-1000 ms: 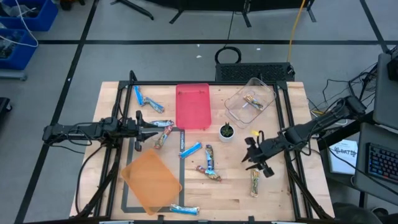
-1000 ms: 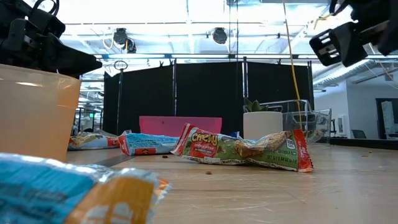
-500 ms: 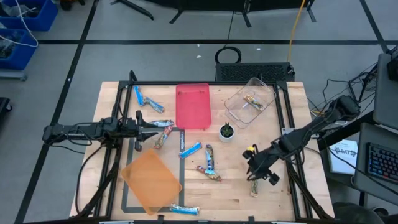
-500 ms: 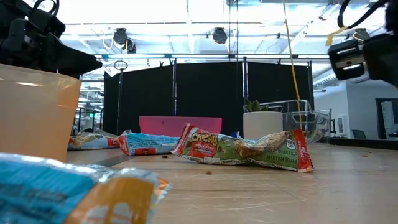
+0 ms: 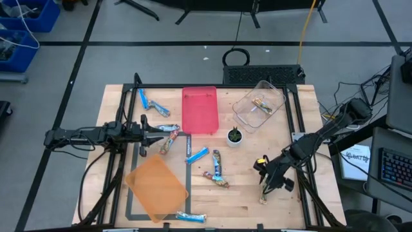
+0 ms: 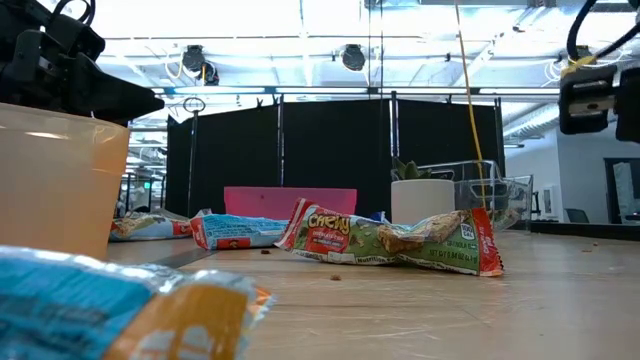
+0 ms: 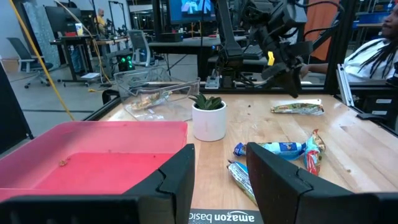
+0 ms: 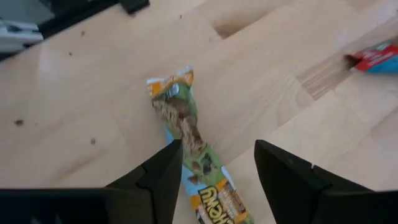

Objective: Pick and place Granola Bars by type
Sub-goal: Put the orange granola bar into the transparent bin

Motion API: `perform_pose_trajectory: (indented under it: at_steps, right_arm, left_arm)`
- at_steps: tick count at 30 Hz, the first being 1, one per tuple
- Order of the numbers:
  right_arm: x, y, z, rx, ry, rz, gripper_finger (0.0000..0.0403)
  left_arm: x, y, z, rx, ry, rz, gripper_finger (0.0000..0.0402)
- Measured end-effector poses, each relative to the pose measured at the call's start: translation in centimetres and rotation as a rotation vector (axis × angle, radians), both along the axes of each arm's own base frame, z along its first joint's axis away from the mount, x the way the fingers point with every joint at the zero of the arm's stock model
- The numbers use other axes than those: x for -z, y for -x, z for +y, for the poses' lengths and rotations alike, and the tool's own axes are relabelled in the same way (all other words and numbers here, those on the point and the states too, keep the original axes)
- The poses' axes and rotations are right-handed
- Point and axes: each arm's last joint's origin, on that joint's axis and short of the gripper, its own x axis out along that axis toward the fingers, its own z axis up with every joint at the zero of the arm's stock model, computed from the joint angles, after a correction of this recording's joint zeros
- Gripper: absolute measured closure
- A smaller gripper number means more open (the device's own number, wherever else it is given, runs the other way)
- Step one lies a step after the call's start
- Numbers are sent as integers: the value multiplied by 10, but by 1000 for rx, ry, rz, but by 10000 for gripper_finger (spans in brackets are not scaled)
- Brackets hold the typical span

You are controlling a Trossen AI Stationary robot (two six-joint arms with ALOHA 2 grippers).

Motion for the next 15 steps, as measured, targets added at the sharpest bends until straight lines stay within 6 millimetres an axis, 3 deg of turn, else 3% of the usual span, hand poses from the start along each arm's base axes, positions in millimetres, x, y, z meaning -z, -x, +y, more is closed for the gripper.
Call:
perform_pose_trajectory:
  at_steps: [7, 15]
  right_arm:
    - [7, 3, -2, -4, 5, 10, 200]
    - [10, 5, 10, -88, 10, -31, 199]
  left_arm:
    - [0, 0, 0, 0, 0, 0, 254]
    - [0, 0, 0, 0, 0, 0, 254]
